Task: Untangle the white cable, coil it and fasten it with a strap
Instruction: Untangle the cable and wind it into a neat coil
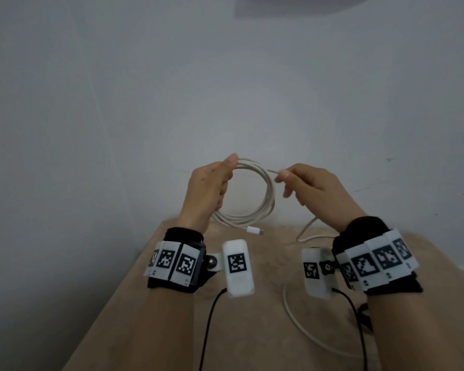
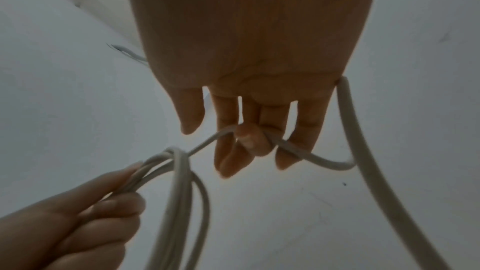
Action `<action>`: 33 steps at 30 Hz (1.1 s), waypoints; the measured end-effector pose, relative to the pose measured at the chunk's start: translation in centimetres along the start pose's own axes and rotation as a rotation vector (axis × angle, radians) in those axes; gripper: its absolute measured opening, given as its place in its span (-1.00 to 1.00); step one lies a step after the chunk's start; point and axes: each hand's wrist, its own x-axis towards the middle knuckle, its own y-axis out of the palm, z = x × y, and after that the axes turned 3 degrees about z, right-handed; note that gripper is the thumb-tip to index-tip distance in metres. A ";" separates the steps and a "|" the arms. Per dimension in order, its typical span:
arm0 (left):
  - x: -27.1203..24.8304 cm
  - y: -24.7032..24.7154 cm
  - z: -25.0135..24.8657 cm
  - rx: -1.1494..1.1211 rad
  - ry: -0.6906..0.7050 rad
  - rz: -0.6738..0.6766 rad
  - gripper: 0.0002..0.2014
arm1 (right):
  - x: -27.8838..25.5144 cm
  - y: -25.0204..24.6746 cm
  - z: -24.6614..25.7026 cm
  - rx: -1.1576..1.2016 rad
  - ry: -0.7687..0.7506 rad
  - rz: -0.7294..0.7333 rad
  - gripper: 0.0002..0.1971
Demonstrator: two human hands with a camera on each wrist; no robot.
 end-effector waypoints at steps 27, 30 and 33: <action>0.3 -2.2 -0.1 -0.270 0.011 -0.148 -0.57 | 0.0 -1.0 -0.7 0.526 0.105 -0.240 -0.75; 0.3 -2.1 -0.2 -0.262 0.008 -0.140 -0.56 | 0.1 -1.3 -0.8 0.627 0.125 -0.267 -0.70; 0.3 -2.2 -0.2 -0.257 0.004 -0.149 -0.57 | -0.1 -1.6 -1.0 0.612 0.131 -0.284 -0.73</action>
